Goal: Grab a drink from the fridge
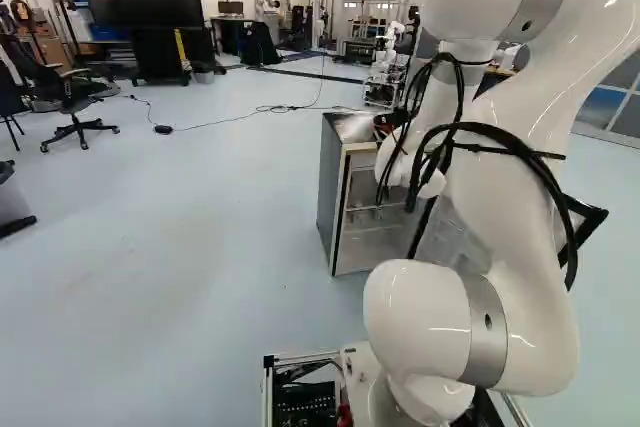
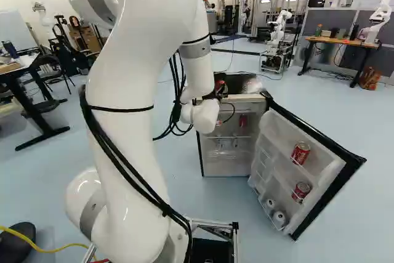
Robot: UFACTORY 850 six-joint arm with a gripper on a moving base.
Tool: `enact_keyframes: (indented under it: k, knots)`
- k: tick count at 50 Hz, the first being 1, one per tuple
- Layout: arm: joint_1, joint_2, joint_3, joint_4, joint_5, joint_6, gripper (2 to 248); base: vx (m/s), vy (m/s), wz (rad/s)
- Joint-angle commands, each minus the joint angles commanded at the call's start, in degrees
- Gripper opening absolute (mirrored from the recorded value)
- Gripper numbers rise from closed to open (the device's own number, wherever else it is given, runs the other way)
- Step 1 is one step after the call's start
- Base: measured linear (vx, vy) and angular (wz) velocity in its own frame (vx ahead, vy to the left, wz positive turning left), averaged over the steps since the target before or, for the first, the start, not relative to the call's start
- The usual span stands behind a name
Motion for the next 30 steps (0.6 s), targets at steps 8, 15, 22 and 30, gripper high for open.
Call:
enact_keyframes:
  k: [8,15,22,30]
  knots:
    - [0.1,-0.2,-0.3,0.0,0.0,0.0,92,0.000,0.000,0.000]
    - [0.1,-0.2,-0.3,0.0,0.0,0.0,121,0.000,0.000,0.000]
    - [0.1,-0.2,-0.3,0.0,0.0,0.0,155,0.000,0.000,0.000]
    - [0.1,-0.2,-0.3,0.0,0.0,0.0,227,0.000,0.000,0.000]
